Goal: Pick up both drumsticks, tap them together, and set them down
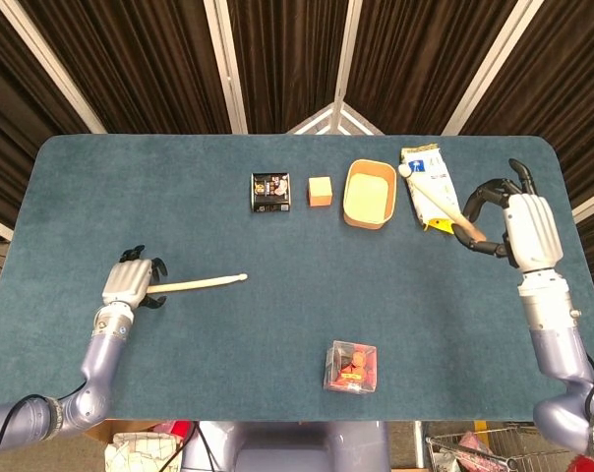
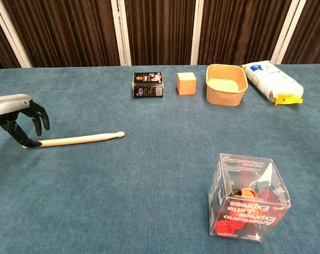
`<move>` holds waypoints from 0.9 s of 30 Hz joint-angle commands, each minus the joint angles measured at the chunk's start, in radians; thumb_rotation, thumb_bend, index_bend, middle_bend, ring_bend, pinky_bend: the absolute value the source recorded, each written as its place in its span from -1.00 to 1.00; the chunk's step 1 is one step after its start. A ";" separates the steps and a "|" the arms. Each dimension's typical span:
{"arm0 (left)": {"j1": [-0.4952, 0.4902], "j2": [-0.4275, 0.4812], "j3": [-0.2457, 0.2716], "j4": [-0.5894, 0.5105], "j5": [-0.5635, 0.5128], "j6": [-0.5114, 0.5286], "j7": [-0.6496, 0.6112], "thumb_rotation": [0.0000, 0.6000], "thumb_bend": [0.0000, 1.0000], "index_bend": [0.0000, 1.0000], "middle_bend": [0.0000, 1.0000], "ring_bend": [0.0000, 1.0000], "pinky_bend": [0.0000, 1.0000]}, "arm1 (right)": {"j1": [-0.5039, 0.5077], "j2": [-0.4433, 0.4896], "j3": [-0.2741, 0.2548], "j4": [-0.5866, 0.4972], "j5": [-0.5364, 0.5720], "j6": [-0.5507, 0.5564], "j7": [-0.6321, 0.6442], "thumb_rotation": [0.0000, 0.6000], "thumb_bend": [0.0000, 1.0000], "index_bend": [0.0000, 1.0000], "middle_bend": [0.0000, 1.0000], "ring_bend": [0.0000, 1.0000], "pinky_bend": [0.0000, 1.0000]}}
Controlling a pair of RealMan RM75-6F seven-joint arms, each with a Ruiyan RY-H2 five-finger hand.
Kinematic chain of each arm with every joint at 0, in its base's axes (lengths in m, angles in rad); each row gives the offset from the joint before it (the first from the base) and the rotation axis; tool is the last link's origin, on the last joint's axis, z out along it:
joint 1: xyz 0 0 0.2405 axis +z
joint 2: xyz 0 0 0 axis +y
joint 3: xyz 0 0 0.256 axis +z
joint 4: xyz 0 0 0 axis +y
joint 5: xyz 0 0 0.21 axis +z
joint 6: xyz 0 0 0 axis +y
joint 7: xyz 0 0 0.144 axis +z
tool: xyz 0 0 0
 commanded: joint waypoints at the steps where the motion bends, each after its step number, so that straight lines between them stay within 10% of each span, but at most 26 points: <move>1: -0.006 -0.014 0.002 0.016 -0.003 -0.005 0.007 1.00 -0.19 -0.11 -0.12 -1.00 -1.00 | 0.008 -0.006 0.001 0.011 0.005 -0.007 0.000 1.00 -0.13 0.45 0.32 -0.31 -1.00; 27: -0.048 -0.093 0.009 0.084 -0.063 -0.004 0.116 1.00 -0.16 -0.04 0.00 -0.93 -1.00 | -0.030 0.026 -0.024 -0.051 -0.005 0.038 -0.027 1.00 -0.11 0.47 0.33 -0.30 -1.00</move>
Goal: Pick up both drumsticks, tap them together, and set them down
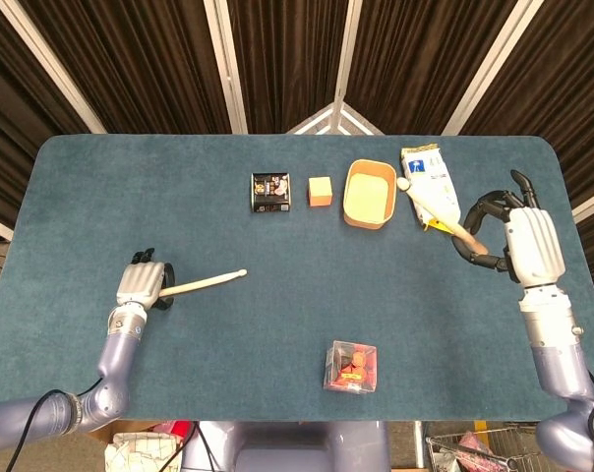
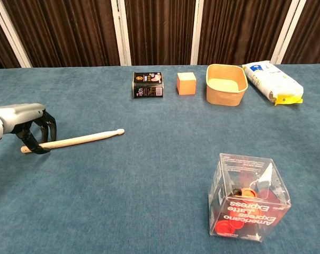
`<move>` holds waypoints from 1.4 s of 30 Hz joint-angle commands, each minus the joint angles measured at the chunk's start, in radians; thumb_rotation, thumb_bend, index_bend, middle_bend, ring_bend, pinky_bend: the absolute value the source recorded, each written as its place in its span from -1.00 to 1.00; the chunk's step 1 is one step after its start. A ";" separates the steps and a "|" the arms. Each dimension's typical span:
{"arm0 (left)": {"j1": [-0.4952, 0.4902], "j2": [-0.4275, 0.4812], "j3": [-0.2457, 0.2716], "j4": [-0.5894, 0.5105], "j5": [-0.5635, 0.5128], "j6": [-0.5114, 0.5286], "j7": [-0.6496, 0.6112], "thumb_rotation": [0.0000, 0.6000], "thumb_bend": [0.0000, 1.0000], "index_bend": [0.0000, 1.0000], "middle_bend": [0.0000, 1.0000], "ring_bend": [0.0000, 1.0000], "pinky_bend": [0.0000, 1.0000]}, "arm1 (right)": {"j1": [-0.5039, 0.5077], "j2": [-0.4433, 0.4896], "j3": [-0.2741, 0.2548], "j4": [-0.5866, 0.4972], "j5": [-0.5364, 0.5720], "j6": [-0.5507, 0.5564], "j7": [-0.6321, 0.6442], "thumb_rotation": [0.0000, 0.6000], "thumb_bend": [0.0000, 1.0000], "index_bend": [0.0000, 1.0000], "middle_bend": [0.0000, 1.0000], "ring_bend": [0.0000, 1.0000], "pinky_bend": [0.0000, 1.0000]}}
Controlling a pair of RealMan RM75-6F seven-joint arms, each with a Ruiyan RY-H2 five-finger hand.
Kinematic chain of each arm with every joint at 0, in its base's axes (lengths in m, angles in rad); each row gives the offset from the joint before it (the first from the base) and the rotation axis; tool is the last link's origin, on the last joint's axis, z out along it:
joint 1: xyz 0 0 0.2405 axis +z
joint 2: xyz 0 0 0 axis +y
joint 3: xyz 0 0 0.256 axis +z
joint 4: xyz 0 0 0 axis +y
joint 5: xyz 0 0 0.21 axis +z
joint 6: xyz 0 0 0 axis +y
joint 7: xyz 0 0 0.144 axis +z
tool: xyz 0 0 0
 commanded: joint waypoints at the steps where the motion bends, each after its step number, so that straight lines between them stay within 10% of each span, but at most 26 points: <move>1: -0.008 -0.014 0.000 0.012 -0.007 0.000 0.014 1.00 -0.16 -0.04 0.00 -0.93 -1.00 | 0.010 0.001 0.006 0.036 0.010 -0.021 0.026 1.00 -0.11 0.47 0.33 -0.30 -1.00; 42: -0.028 -0.023 -0.013 -0.014 -0.009 0.053 0.076 1.00 -0.08 0.11 0.21 -0.86 -1.00 | 0.013 -0.006 -0.006 0.040 0.015 -0.012 0.000 1.00 -0.10 0.48 0.35 -0.29 -1.00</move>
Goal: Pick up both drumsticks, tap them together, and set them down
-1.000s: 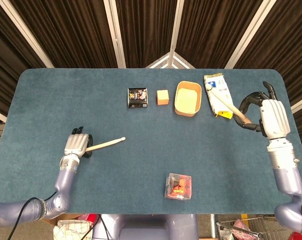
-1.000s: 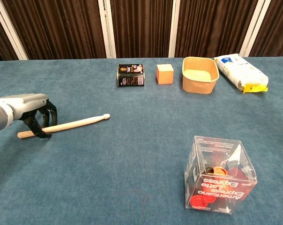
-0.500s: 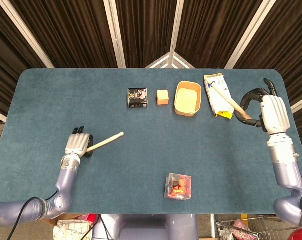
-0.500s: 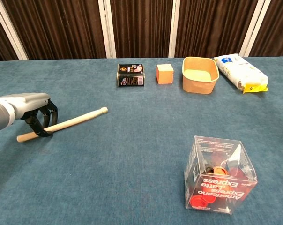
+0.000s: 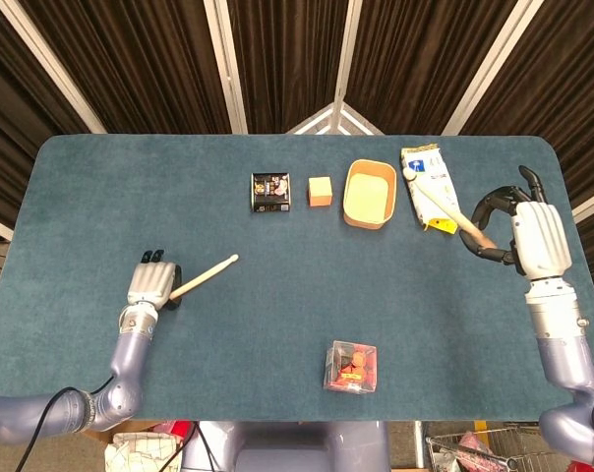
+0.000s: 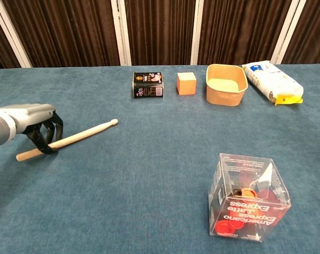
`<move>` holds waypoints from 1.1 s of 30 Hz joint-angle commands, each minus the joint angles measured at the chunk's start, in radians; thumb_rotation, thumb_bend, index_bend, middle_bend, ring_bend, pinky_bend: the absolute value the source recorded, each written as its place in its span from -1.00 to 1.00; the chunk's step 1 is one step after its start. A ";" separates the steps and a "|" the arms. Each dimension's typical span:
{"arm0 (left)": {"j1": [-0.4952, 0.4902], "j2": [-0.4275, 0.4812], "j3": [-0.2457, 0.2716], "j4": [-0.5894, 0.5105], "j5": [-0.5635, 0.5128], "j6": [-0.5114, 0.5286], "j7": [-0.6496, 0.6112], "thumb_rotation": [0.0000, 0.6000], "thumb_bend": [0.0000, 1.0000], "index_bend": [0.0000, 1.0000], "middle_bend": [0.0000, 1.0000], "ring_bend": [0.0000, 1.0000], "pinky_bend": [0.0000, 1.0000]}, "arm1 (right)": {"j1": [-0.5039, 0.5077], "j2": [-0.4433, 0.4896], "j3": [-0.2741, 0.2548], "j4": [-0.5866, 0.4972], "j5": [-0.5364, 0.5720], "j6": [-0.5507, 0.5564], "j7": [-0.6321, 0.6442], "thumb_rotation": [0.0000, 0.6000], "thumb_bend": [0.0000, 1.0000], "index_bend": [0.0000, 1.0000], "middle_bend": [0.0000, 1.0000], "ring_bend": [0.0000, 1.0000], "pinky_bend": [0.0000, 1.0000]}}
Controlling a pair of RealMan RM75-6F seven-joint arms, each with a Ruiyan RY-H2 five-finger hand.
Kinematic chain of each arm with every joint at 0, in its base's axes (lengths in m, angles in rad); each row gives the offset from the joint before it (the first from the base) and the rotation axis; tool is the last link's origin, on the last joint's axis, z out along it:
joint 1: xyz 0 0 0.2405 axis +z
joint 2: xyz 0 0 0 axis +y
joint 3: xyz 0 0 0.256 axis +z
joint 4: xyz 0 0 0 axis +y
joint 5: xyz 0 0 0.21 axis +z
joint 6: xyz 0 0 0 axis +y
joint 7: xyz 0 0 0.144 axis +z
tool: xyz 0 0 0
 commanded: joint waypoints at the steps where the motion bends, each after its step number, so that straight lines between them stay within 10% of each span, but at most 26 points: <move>1: 0.008 0.013 -0.003 -0.013 0.019 0.013 -0.013 1.00 -0.08 0.12 0.22 -0.85 -1.00 | 0.003 -0.005 0.000 -0.006 0.001 0.000 -0.008 1.00 -0.10 0.49 0.35 -0.29 -1.00; 10: 0.053 0.080 0.008 -0.054 0.178 0.048 -0.123 1.00 -0.06 0.13 0.22 -0.82 -1.00 | 0.027 -0.008 0.014 0.008 0.011 -0.025 -0.004 1.00 -0.10 0.50 0.35 -0.27 -1.00; 33: 0.169 0.266 0.117 -0.027 1.068 0.311 -0.829 1.00 -0.07 0.11 0.19 -0.80 -1.00 | 0.247 -0.215 0.078 0.190 0.085 -0.195 -0.024 1.00 -0.09 0.50 0.36 -0.26 -1.00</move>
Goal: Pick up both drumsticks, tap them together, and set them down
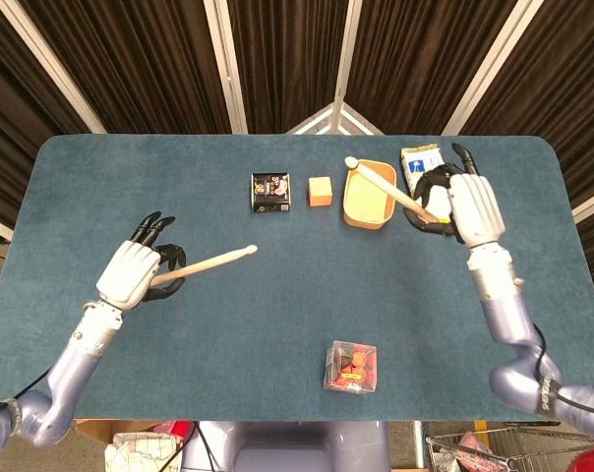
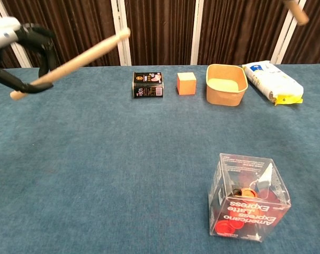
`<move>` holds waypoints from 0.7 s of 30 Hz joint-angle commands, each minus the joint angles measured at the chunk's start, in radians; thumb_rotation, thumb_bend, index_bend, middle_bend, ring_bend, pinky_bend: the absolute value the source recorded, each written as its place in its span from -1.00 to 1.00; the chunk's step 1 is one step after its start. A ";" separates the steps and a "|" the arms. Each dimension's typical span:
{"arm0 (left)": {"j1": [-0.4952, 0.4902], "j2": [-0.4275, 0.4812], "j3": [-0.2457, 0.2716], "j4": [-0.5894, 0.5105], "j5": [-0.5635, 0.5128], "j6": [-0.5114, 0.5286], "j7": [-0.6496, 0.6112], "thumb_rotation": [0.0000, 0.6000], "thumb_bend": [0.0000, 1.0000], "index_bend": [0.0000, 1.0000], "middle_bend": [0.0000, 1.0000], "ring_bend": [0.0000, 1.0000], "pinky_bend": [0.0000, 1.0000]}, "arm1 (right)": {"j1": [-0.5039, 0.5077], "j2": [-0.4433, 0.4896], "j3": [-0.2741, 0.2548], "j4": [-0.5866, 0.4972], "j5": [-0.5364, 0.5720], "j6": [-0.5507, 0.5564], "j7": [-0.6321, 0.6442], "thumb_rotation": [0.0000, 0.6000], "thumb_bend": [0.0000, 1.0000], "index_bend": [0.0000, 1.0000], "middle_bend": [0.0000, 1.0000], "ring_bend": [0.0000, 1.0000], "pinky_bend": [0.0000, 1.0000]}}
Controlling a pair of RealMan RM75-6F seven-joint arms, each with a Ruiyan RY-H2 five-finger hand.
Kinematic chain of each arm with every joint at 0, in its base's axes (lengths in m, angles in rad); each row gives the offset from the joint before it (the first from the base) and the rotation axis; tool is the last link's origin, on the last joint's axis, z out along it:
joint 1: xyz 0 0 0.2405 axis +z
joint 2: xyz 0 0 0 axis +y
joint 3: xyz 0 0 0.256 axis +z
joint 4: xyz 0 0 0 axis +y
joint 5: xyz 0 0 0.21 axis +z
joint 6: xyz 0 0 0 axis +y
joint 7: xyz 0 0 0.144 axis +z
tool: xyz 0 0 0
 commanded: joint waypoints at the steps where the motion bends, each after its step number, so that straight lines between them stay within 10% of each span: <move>1: 0.010 0.014 0.007 0.012 0.102 0.077 -0.072 1.00 -0.07 0.11 0.19 -0.80 -1.00 | 0.045 -0.035 0.013 0.028 0.025 -0.041 -0.022 1.00 -0.09 0.50 0.36 -0.26 -1.00; 21: -0.039 -0.039 -0.110 -0.040 0.037 0.006 -0.089 1.00 -0.09 0.13 0.22 -0.77 -1.00 | 0.048 -0.057 -0.049 -0.103 0.029 0.026 -0.257 1.00 -0.09 0.50 0.36 -0.26 -1.00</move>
